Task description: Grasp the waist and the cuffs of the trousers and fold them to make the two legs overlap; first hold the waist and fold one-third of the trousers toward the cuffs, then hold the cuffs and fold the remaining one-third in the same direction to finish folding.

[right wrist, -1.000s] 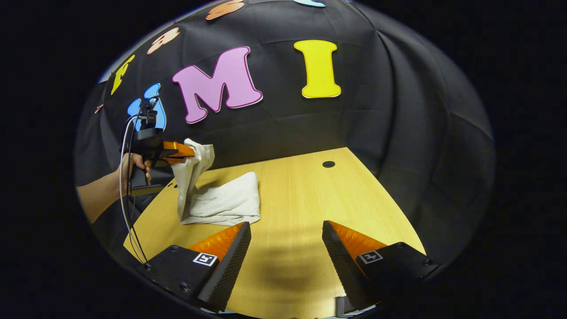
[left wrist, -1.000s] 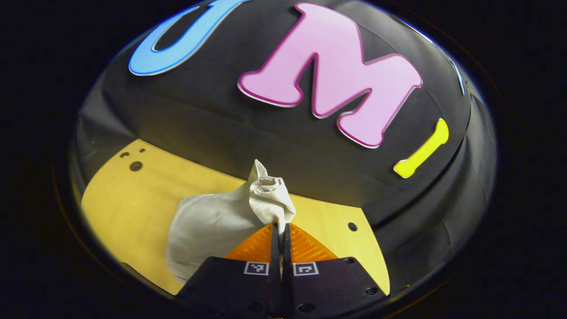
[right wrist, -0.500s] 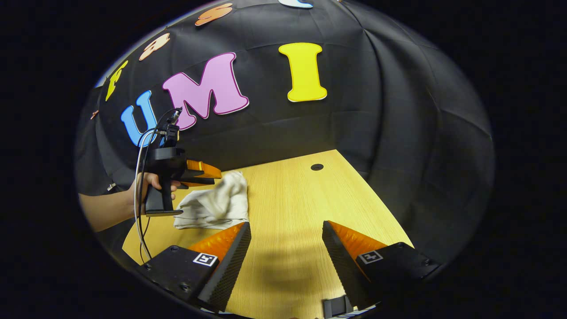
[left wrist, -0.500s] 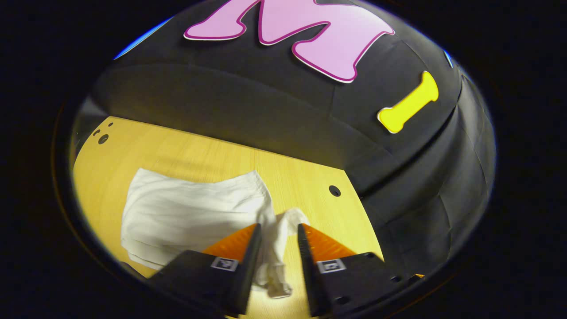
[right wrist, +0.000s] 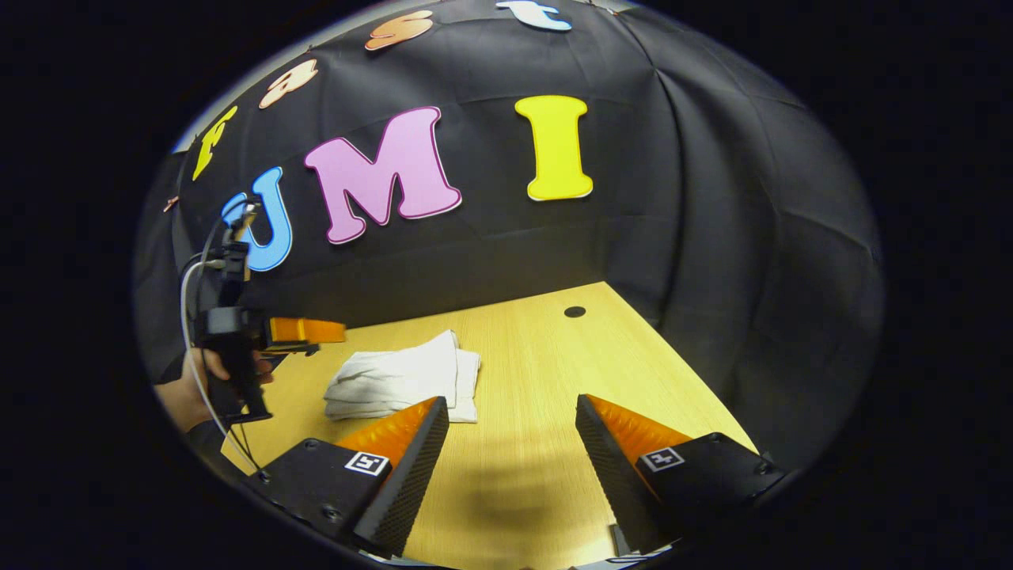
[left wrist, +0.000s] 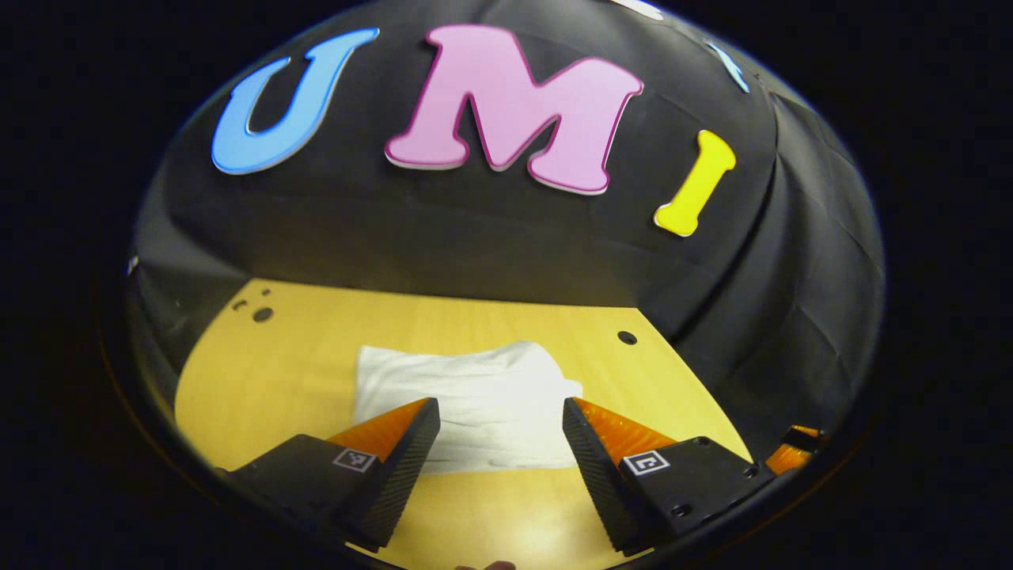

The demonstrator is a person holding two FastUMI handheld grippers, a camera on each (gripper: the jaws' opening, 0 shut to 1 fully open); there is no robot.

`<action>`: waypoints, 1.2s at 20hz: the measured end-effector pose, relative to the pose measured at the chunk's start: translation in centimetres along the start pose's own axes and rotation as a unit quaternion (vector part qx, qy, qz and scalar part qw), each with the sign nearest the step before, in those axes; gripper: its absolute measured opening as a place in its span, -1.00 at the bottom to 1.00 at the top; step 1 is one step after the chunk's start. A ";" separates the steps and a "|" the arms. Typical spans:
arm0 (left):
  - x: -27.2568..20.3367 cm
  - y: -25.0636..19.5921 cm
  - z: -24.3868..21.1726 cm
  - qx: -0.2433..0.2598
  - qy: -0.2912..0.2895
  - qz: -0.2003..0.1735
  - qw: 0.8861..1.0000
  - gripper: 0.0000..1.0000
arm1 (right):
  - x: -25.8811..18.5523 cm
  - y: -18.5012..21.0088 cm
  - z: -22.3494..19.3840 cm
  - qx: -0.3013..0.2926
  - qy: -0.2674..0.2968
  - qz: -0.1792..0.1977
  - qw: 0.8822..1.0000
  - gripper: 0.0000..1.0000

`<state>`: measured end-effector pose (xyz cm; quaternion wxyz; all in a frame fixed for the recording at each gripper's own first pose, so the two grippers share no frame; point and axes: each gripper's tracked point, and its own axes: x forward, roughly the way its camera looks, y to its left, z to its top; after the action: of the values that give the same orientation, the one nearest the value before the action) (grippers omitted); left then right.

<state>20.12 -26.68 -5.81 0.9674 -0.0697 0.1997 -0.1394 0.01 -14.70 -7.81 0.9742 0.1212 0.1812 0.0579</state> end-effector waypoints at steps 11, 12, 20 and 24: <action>-20.4 8.1 -1.0 -0.033 -0.125 0.069 0.989 0.94 | -4.6 6.6 1.6 -0.040 -0.042 -0.009 0.998 0.96; -21.3 8.8 -1.6 -0.045 -0.127 0.080 0.988 0.94 | -5.1 7.8 1.4 -0.038 -0.041 -0.003 0.998 0.96; -26.6 12.2 -6.2 -0.087 -0.124 0.121 0.981 0.94 | -7.6 14.0 -1.4 -0.025 -0.013 0.029 0.999 0.97; -25.6 11.5 -7.7 -0.067 -0.103 0.109 0.986 0.94 | -8.5 16.0 -5.1 0.001 0.029 0.037 0.999 0.97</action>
<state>-2.78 -8.71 -5.68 0.9853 -0.1262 0.1147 -0.0110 -10.86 0.49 -5.48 0.9657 0.1271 0.2045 0.0970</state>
